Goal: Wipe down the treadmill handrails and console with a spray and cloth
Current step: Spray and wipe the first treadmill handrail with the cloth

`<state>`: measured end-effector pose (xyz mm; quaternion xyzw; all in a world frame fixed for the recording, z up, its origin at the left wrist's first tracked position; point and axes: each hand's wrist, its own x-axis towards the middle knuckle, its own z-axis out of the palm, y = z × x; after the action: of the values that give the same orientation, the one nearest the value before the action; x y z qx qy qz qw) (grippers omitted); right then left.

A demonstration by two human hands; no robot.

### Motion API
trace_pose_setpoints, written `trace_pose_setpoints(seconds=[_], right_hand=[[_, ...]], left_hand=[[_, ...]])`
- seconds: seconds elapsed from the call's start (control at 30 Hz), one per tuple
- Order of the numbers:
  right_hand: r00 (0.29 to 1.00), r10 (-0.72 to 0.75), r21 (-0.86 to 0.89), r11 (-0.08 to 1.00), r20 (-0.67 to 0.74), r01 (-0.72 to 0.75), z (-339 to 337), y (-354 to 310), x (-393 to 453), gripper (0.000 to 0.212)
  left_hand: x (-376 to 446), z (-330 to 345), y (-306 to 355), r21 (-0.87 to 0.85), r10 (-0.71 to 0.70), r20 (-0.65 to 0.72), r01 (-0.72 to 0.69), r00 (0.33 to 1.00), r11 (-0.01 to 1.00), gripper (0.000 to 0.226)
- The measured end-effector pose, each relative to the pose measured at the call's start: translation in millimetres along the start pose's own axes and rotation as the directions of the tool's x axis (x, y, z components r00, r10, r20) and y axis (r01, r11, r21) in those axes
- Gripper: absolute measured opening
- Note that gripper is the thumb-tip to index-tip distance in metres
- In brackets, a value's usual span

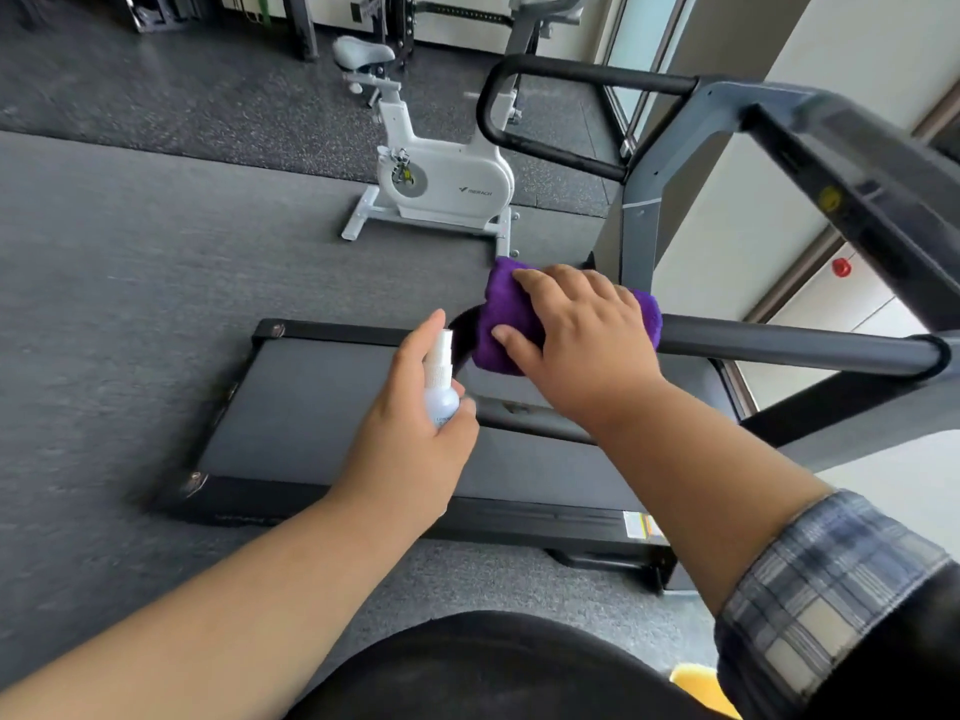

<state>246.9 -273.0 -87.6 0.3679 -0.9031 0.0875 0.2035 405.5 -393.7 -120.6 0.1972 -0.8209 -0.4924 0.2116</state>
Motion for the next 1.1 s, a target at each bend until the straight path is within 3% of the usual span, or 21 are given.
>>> trace_pose_setpoints(seconds=[0.13, 0.23, 0.37, 0.5, 1.1], right_hand=[[0.998, 0.068, 0.019, 0.998, -0.010, -0.068, -3.5, 19.5, -14.5, 0.068], [0.995, 0.090, -0.025, 0.996, 0.048, -0.089, -2.4, -2.4, -6.1, 0.078], [0.992, -0.032, -0.083, 0.996, 0.126, 0.043, 4.0, -30.7, 12.4, 0.083], [0.990, -0.073, -0.074, 0.994, 0.124, 0.083, 3.7, -19.8, 12.1, 0.077], [0.995, 0.097, -0.020, 0.995, -0.018, -0.098, -33.0, 159.9, -62.3, 0.072]], left_hand=[[-2.3, -3.8, 4.9, -0.021, 0.038, 0.004, -0.038, 0.999, 0.999, 0.078], [-4.5, -5.6, 5.7, -0.006, 0.038, -0.010, -0.038, 0.999, 0.999, 0.077], [-4.6, 1.2, 8.7, 0.032, 0.057, -0.006, -0.057, 0.998, 0.998, 0.080], [-0.6, 12.6, 18.7, 0.037, 0.079, 0.004, -0.079, 0.997, 0.996, 0.077], [-15.3, 114.4, 84.6, 0.053, 0.146, 0.134, -0.154, 0.980, 0.987, 0.083]])
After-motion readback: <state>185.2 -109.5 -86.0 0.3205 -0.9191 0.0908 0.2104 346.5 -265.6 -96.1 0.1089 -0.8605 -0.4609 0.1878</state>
